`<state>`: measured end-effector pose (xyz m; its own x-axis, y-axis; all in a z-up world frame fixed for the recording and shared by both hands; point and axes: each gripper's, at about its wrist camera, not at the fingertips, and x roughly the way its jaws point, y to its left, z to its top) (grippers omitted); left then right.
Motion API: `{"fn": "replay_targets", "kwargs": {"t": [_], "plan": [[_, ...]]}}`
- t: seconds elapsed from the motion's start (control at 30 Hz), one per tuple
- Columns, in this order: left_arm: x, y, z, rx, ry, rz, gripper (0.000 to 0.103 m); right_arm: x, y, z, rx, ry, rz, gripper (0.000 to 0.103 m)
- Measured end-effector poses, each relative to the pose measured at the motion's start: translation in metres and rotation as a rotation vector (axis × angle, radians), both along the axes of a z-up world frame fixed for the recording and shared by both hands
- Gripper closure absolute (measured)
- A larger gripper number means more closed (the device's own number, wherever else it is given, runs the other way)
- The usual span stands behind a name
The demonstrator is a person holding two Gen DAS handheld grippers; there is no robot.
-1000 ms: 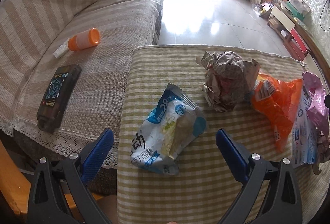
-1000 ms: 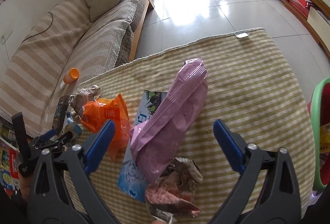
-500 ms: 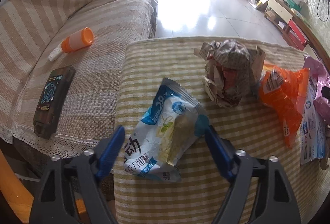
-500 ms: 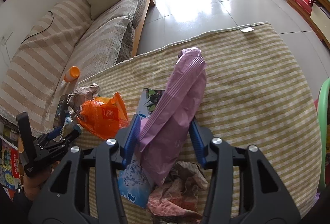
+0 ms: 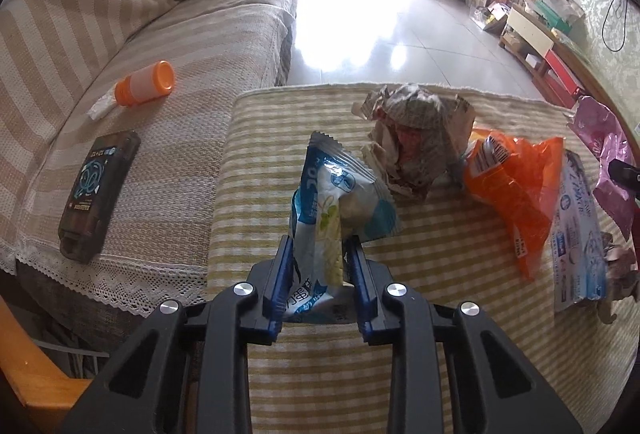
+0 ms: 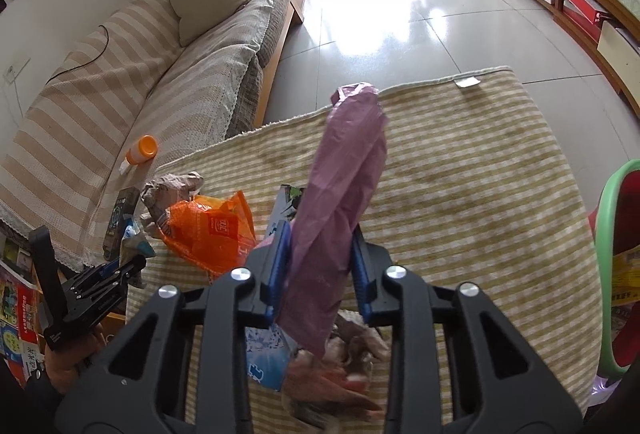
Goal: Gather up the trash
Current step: 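Lift the wrapper and pink bag with both tools and carry them over the red bin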
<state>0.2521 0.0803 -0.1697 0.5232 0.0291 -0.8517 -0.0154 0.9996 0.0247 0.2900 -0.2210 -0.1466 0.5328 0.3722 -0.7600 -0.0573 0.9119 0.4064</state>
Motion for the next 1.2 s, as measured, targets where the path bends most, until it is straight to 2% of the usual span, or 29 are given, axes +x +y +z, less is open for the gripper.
{"fn": "replay_targets", "kwargs": {"t": [0.53,0.87,1.2], "plan": [[-0.04,-0.02,0.069,-0.083,-0.12,0.007,0.078,-0.036,-0.018,0.059,-0.003,-0.116,-0.008,0.077],[-0.064,-0.064,0.103,-0.107,-0.178,-0.055,0.078,-0.066,-0.045,0.09,-0.021,-0.17,-0.036,0.077],[-0.071,-0.125,0.122,-0.116,-0.197,-0.161,0.078,-0.091,-0.093,0.095,-0.014,-0.186,-0.1,0.077]]}}
